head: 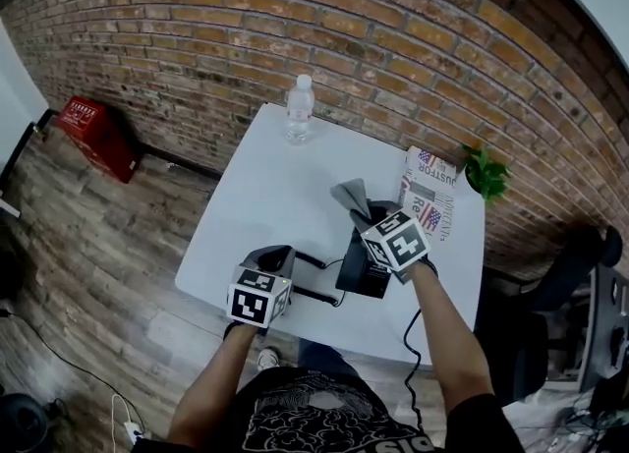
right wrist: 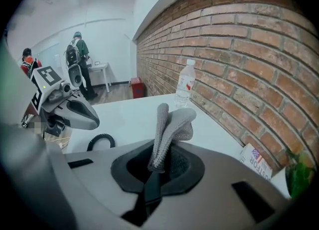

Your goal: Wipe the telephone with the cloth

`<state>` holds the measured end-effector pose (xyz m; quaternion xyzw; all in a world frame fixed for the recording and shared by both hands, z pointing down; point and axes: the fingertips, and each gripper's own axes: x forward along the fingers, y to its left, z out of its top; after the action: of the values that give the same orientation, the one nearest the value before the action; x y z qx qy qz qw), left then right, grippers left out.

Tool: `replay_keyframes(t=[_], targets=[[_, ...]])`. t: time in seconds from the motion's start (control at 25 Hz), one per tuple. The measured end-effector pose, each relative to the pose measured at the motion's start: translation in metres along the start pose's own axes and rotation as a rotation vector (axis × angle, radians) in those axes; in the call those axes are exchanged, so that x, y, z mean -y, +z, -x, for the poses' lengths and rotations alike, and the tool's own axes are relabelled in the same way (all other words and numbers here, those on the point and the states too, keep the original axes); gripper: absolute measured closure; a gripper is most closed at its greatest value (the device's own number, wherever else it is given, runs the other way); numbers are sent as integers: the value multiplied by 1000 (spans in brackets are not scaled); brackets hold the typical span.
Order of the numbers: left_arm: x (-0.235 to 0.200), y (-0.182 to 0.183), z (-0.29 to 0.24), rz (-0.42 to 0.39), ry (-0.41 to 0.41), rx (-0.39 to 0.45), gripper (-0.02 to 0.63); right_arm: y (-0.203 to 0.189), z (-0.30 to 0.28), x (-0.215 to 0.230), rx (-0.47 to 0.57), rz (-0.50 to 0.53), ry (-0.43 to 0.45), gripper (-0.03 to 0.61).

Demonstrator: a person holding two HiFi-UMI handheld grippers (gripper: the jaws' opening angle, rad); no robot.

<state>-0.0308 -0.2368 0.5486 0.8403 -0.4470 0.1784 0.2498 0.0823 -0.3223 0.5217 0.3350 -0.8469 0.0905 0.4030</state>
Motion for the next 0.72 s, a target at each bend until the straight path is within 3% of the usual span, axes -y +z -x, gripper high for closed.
replay_keyframes(t=[0.36,0.72], targets=[[-18,-1,41,6,46,46,608,39,19,-33,123,-2,-9,566],[-18,13,76,-18,66,106,607,64,93,-57,326,-55,-99,566]])
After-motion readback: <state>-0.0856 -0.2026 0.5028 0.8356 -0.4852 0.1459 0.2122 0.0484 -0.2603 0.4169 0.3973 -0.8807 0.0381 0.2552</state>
